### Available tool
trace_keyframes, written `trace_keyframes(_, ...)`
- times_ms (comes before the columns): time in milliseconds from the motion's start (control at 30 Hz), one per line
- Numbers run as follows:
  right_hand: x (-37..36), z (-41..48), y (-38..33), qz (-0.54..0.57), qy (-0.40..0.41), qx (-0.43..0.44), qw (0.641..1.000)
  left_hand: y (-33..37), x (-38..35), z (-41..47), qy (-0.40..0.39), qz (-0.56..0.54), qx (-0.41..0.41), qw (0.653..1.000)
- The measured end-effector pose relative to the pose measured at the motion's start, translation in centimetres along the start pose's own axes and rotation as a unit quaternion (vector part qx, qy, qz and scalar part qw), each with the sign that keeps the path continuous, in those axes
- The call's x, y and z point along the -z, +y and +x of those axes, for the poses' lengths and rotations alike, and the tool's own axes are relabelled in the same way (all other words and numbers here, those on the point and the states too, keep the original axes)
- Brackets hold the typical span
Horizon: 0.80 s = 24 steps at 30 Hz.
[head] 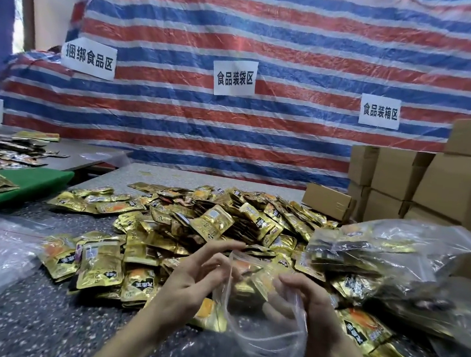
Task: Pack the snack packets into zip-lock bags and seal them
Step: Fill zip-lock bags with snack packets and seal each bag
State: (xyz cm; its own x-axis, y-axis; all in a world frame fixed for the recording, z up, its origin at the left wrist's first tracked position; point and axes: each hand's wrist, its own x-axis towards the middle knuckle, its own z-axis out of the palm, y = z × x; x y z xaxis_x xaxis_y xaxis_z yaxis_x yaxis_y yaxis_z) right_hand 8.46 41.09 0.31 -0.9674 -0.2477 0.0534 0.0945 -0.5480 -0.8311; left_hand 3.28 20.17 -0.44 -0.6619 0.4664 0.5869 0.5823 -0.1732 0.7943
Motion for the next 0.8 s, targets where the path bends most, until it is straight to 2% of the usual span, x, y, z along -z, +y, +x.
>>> trace_keyframes(67, 0.0, 0.2, -0.4, -0.039, 0.019, 0.015, 0.999, -0.2, 0.0, -0.2, 0.010, 0.024, -0.012, 1.000)
trace_keyframes(133, 0.8, 0.6, -0.6, -0.130, 0.114, 0.106, 0.979, -0.4, 0.0, -0.3, 0.037, 0.037, -0.028, 0.998)
trace_keyframes(167, 1.4, 0.6, -0.6, -0.215, 0.185, 0.166, 0.944, -0.5, 0.1, -0.3, 0.052, 0.041, -0.038, 0.997)
trace_keyframes(200, 2.0, 0.6, -0.6, -0.321, 0.252, 0.220, 0.886, -0.6, 0.2, -0.3, 0.065, 0.048, -0.048, 0.996)
trace_keyframes(233, 2.4, 0.5, -0.6, -0.421, 0.283, 0.235, 0.829, -0.8, 0.4, -0.3, 0.074, 0.056, -0.058, 0.994)
trace_keyframes(267, 2.8, 0.6, -0.5, -0.510, 0.282, 0.213, 0.784, -0.9, 0.6, -0.3, 0.079, 0.064, -0.065, 0.993)
trace_keyframes(333, 3.4, 0.7, 0.0, -0.623, 0.219, 0.127, 0.740, -1.1, 0.9, -0.2, 0.079, 0.079, -0.068, 0.991)
trace_keyframes(467, 4.4, 1.6, 0.9, -0.736, 0.179, 0.024, 0.653, -1.6, 1.0, -0.2, 0.067, 0.137, -0.087, 0.984)
trace_keyframes(500, 4.4, 1.6, 0.8, -0.746, 0.184, 0.023, 0.639, -1.6, 1.0, -0.2, 0.071, 0.149, -0.089, 0.982)
trace_keyframes(567, 4.5, 1.5, 0.5, -0.750, 0.187, 0.031, 0.634, -1.6, 1.2, -0.3, 0.085, 0.155, -0.095, 0.980)
trace_keyframes(700, 4.7, 1.5, 0.6, -0.745, 0.186, 0.035, 0.640, -1.1, 1.5, -0.4, 0.125, 0.157, -0.122, 0.972)
trace_keyframes(800, 4.5, 1.3, 0.5, -0.701, 0.249, 0.140, 0.654, -0.7, 1.6, -0.3, 0.165, 0.185, -0.151, 0.957)
